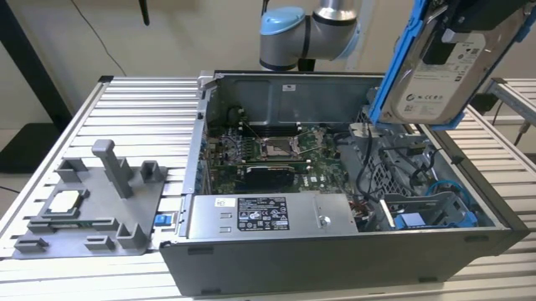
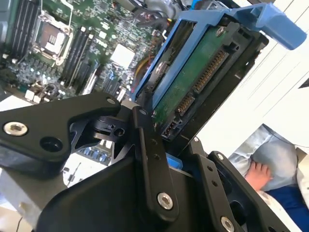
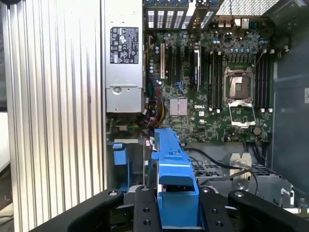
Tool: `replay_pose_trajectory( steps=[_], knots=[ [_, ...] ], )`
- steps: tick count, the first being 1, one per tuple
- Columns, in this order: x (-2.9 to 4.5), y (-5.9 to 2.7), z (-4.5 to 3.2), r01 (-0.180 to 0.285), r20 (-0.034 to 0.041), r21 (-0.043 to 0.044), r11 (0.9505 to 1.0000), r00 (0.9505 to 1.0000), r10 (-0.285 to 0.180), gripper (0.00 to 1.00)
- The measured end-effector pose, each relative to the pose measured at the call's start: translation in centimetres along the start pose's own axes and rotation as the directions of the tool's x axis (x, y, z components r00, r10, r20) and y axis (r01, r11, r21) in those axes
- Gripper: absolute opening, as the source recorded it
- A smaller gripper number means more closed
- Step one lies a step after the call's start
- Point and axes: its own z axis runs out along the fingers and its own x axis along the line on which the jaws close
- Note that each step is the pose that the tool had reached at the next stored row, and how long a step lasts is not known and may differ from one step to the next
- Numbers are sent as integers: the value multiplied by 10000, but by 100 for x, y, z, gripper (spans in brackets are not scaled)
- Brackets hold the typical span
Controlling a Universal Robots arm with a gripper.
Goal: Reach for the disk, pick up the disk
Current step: 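Pick up the disk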
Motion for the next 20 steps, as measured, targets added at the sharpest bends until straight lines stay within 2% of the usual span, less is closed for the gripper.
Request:
replay_pose_trajectory(
  steps=[7, 10, 17, 20],
  knots=[
    [273, -10, 5, -6, -1, -4, 10000, 10000, 6, 0],
    [356, -28, 24, -6, -1, -5, 10000, 10000, 6, 0],
    [469, -56, 125, -6, -16, -4, 10000, 10000, 6, 0],
    [484, -68, 179, -1, -19, -1, 10000, 10000, 1, 0]
  ],
)
